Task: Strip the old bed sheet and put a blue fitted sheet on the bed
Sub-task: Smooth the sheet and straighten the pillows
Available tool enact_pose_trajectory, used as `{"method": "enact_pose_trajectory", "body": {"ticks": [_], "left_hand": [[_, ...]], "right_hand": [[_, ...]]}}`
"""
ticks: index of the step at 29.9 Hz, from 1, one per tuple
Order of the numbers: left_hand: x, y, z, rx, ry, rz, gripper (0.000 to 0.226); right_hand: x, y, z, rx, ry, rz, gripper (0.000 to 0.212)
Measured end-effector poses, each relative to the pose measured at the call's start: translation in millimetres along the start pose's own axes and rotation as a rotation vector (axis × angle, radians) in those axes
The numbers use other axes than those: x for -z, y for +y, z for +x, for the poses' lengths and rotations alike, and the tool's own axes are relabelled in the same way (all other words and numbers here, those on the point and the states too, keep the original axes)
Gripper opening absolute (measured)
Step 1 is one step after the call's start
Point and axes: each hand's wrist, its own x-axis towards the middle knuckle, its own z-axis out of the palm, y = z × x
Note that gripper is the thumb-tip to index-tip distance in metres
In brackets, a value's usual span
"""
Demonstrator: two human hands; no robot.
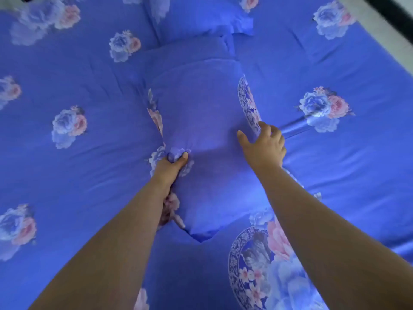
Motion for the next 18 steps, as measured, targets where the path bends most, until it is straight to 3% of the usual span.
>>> {"method": "enact_pose_trajectory", "body": {"ticks": [2,4,6,10,12,14,18], "left_hand": [[51,-17,-14,0.000,0.010,0.156,0.040],[98,-41,-28,0.051,0.036,0.276,0.052],[142,-71,-43,0.064,0.056,0.326,0.056],[236,-118,-79,0.059,0.212,0.500,0.040],[290,-133,-96,0.061,0.284,0.606,0.040],[342,-148,-112,0.012,0.358,0.647,0.039],[452,-192,-163,0.009,0.558,0.579,0.035]], "right_hand": [[-16,13,-3,-0.239,-0.238,-0.040,0.104],[-41,17,-29,-0.404,-0.449,0.121,0.113],[-69,12,-78,-0.453,-0.591,0.298,0.098],[-143,-11,-191,-0.301,-0.674,0.652,0.007],[-173,-37,-242,-0.212,-0.669,0.608,0.011],[-198,-68,-289,-0.124,-0.660,0.506,0.034],[-243,-136,-387,-0.084,-0.695,0.384,0.036]]}}
